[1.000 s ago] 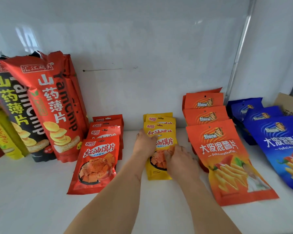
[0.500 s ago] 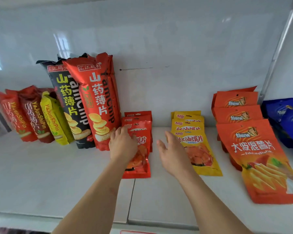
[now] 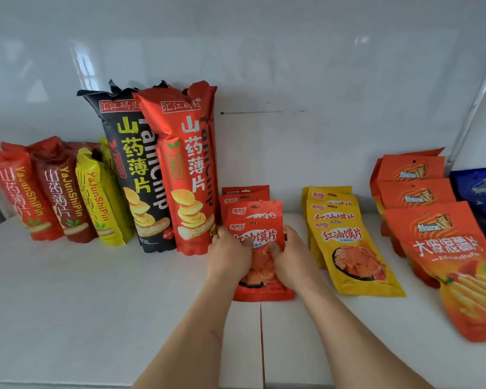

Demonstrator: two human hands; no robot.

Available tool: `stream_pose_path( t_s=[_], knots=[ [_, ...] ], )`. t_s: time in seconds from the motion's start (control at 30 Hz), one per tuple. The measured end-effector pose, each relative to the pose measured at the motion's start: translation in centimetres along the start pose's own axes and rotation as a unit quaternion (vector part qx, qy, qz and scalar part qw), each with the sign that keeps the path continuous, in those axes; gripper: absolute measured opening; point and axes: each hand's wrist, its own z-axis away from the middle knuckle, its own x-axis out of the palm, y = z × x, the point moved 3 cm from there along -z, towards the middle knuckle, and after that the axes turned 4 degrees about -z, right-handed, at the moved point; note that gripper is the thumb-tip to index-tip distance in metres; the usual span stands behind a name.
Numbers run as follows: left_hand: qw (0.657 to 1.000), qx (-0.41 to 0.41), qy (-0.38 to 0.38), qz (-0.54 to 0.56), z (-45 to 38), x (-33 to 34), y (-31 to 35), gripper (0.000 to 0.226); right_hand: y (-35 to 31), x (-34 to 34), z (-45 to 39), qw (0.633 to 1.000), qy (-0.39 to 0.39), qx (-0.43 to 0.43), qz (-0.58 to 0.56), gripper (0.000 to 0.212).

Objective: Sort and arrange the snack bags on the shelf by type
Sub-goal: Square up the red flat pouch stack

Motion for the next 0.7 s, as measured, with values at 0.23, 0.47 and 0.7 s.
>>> stream_pose_path(
  t_s=[0.23, 0.47, 0.7],
  knots=[
    [0.997, -0.023, -0.069, 0.031, -2.8, 0.1, 1.0, 0.083, 0.7, 0.4, -0.1, 1.0, 0.002, 0.009, -0.022, 0.029],
    [0.977, -0.095, -0.101, 0.163, -6.6, -0.4, 2.0, 0.083, 1.0, 0.6, -0.1, 1.0, 0.004, 0.002, 0.013, 0.041],
    [0.961, -0.113, -0.113, 0.227, -8.3, 0.4, 2.0, 0.062, 1.6, 0.9, -0.7, 1.0, 0.016, 0.002, 0.013, 0.045]
  ],
)
